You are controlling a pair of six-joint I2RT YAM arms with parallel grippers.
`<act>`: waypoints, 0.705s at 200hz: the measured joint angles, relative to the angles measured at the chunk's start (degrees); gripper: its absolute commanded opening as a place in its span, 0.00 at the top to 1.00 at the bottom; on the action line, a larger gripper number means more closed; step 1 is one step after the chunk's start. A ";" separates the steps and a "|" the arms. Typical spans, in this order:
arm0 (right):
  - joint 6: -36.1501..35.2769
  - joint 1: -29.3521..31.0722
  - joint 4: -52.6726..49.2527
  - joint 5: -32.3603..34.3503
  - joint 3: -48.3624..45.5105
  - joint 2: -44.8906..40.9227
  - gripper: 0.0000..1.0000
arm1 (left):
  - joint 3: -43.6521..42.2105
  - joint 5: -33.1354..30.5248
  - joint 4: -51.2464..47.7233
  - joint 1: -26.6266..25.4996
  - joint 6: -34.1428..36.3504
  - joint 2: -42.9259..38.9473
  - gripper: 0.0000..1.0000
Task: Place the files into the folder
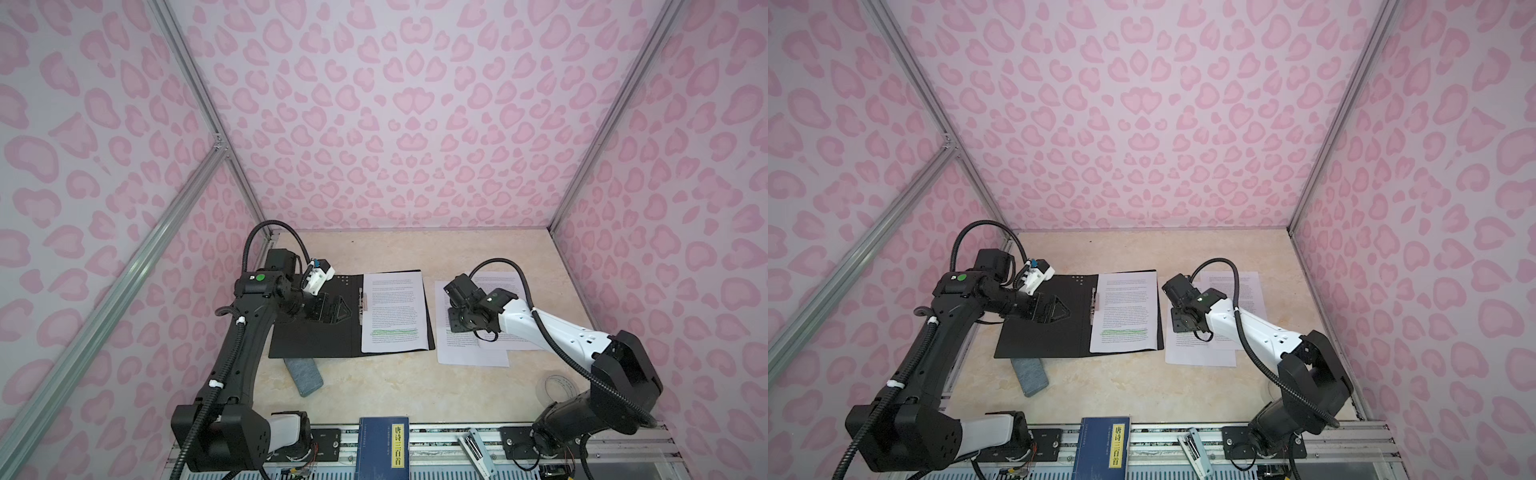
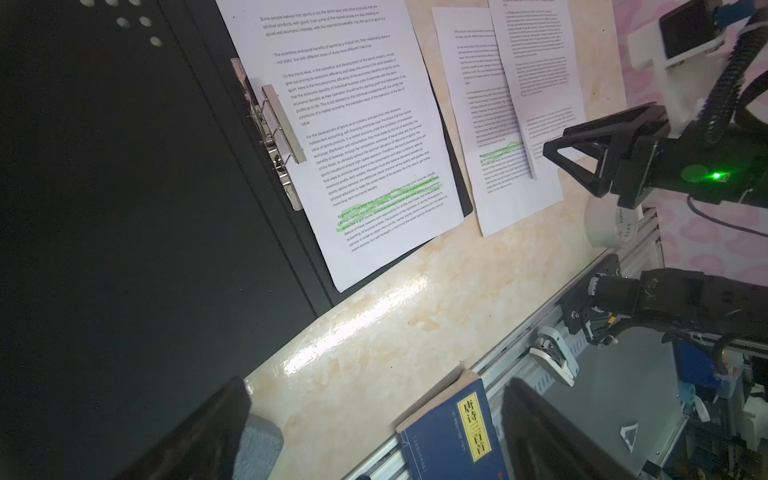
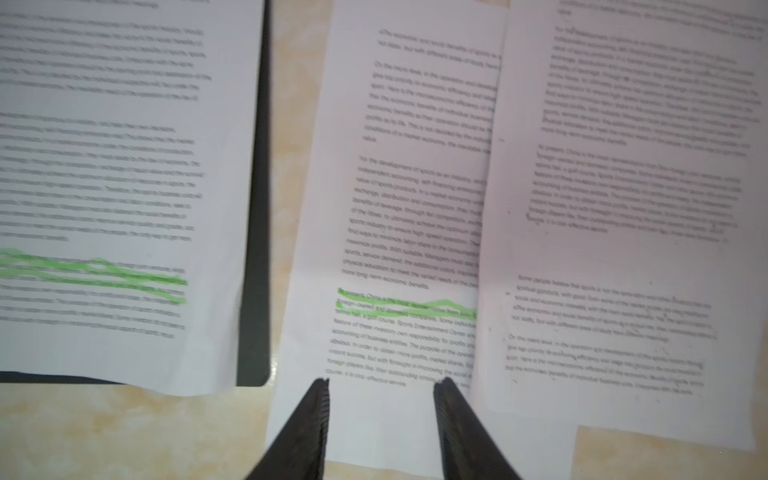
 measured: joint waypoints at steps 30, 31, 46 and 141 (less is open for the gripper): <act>3.26 -0.17 -1.64 4.44 -5.22 -1.25 0.53 | 0.00 0.24 -0.79 -1.03 0.37 0.00 0.02; 3.26 -0.17 -1.64 4.44 -5.22 -1.25 0.53 | 0.00 0.24 -0.79 -1.03 0.37 0.00 0.02; 4.76 -0.17 -1.92 5.16 -6.54 -0.68 0.53 | 0.00 0.22 -0.94 -1.42 0.37 0.00 0.02; 6.86 -1.81 -0.90 6.88 -7.10 7.52 0.60 | -0.55 0.24 -1.03 -2.51 -0.11 -0.61 0.02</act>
